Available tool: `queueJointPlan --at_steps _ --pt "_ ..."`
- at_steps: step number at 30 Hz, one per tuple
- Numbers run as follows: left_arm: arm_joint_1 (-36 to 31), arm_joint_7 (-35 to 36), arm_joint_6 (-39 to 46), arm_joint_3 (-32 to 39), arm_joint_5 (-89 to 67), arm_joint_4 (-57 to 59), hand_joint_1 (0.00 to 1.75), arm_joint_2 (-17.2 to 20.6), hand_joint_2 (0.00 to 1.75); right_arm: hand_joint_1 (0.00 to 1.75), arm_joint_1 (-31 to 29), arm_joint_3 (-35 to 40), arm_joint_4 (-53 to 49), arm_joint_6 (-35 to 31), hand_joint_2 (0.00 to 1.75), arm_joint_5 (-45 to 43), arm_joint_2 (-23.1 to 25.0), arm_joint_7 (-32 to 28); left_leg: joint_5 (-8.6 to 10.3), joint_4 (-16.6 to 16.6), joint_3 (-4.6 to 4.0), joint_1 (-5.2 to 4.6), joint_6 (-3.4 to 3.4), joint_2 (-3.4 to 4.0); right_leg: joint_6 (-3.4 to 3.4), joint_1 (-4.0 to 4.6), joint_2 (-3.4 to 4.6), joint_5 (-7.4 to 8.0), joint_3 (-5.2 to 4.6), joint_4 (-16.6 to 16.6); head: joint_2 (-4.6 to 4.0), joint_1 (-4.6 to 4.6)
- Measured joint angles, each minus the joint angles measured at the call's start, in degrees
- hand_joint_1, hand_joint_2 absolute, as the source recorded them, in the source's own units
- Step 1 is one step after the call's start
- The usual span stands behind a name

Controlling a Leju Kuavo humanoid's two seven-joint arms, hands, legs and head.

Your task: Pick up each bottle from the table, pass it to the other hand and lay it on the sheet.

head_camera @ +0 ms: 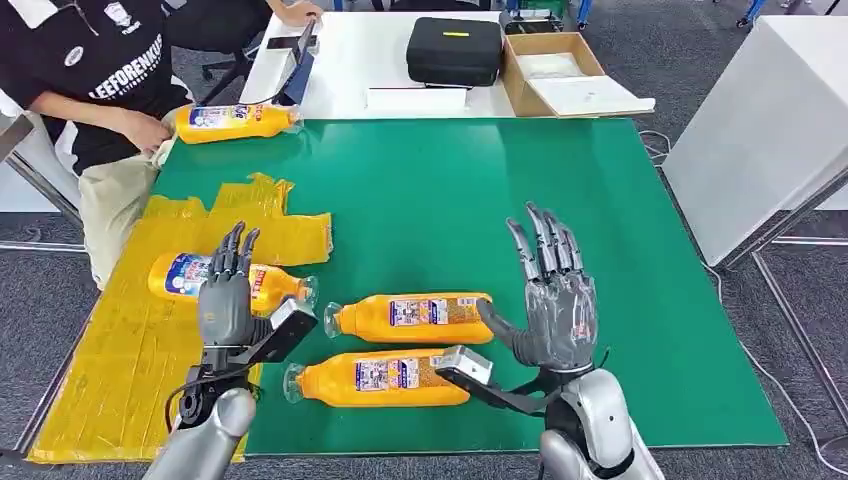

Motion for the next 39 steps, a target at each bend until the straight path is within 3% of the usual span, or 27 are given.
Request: queueJointPlan --at_steps 18,25,32,39 --pt "1.85 -6.95 -3.83 -6.32 11.74 -11.46 0.00 -0.88 1.75 0.00 -5.63 -0.37 6.28 5.20 1.75 1.97 -0.85 2.14 0.00 0.00 0.01 0.03 0.00 0.00 0.00 0.02 -0.01 0.00 0.01 0.00 0.00 -0.02" --pt "1.39 -10.41 -7.59 -7.92 19.52 -11.42 0.00 -1.18 1.75 0.00 -9.84 0.48 12.15 15.93 1.75 -4.08 -0.83 -0.74 0.00 0.00 0.01 0.03 0.00 0.02 0.00 0.02 0.00 0.00 0.01 0.00 0.00 0.00" --pt "-0.49 -8.98 -8.26 -8.31 21.36 -8.58 0.00 -1.75 1.75 0.00 -14.59 3.72 23.44 17.14 1.75 -5.99 2.47 -2.45 0.01 0.00 0.02 0.06 0.00 0.02 0.00 0.03 0.00 0.01 0.00 0.02 0.00 -0.04" --pt "-1.57 -8.53 -8.37 -8.29 22.08 -6.20 0.00 -1.79 1.75 0.00 -16.26 5.99 28.35 17.09 1.75 -6.40 5.35 -2.49 0.01 0.00 0.00 0.06 0.00 0.03 0.00 0.02 0.00 0.00 -0.01 0.03 0.00 -0.02"
